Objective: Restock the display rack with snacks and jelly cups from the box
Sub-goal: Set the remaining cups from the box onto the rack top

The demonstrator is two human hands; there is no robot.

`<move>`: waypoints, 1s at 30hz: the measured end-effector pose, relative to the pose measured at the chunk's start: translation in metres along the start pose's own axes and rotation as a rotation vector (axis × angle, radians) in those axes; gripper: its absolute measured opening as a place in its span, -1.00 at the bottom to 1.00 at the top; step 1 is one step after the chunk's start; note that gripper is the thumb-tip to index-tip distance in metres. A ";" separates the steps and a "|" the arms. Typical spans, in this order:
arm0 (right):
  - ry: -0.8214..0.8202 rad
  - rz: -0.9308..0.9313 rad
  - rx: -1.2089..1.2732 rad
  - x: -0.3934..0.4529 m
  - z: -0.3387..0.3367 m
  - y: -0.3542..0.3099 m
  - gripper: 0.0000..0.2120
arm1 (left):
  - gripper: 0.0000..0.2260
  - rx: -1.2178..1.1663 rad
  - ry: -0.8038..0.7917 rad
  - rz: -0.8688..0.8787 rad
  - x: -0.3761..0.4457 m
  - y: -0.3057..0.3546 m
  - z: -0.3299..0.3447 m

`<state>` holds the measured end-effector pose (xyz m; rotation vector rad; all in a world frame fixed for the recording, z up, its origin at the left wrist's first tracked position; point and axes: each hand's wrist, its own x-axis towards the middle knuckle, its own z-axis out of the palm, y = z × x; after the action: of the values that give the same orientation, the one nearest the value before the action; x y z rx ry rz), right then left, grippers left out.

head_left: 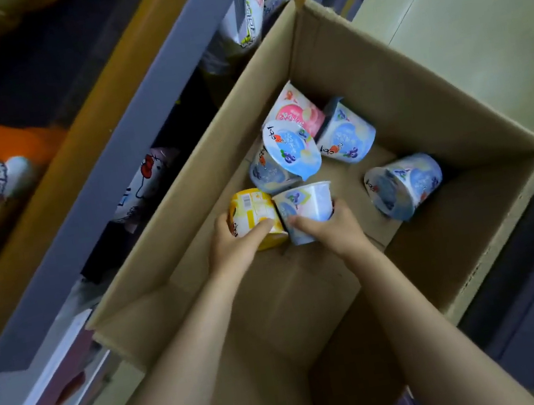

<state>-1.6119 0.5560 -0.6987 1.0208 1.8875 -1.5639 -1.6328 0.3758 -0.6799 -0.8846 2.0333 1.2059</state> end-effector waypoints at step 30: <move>-0.459 -0.644 0.231 -0.492 0.028 -0.178 -0.27 | -0.43 -0.702 0.003 0.321 -0.467 -0.018 -0.304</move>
<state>-1.4572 0.3991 -0.2238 0.0728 1.8095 -2.1780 -1.3915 0.2056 -0.2077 -0.8716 1.8022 2.1688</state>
